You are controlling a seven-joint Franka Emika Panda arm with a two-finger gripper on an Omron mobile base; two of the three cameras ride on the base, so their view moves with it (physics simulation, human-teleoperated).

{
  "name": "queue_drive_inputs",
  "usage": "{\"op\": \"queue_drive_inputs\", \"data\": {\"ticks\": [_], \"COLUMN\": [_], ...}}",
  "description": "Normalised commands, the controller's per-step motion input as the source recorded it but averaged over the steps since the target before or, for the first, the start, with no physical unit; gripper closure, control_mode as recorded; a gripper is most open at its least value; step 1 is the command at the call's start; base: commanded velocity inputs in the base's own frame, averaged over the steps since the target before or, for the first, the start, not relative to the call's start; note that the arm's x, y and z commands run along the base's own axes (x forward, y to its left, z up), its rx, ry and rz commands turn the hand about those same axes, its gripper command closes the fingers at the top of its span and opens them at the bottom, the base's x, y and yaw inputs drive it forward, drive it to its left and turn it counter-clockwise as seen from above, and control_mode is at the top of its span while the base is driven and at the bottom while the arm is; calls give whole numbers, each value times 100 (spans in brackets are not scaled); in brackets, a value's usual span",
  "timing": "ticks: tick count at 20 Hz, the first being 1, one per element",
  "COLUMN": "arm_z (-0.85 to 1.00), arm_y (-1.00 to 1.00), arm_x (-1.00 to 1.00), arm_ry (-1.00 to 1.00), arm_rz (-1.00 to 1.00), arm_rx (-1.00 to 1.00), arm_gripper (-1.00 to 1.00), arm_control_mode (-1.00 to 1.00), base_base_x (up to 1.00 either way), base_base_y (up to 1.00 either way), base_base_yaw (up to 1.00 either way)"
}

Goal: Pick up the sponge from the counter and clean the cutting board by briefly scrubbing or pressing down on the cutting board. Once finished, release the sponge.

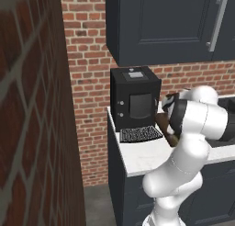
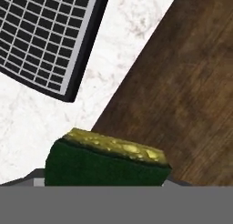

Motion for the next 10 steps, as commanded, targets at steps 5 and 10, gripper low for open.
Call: {"op": "queue_drive_inputs", "data": {"ticks": [5, 10], "arm_z": [18, 9], "arm_y": [0, 0], "arm_x": [55, 62], "arm_ry": [0, -5], "arm_rz": [7, 7], "arm_rx": [1, 11], "arm_gripper": [100, 100], "arm_control_mode": [-100, -100], "base_base_x": [0, 0], "base_base_y": [0, 0], "base_base_yaw": [0, 0]}}
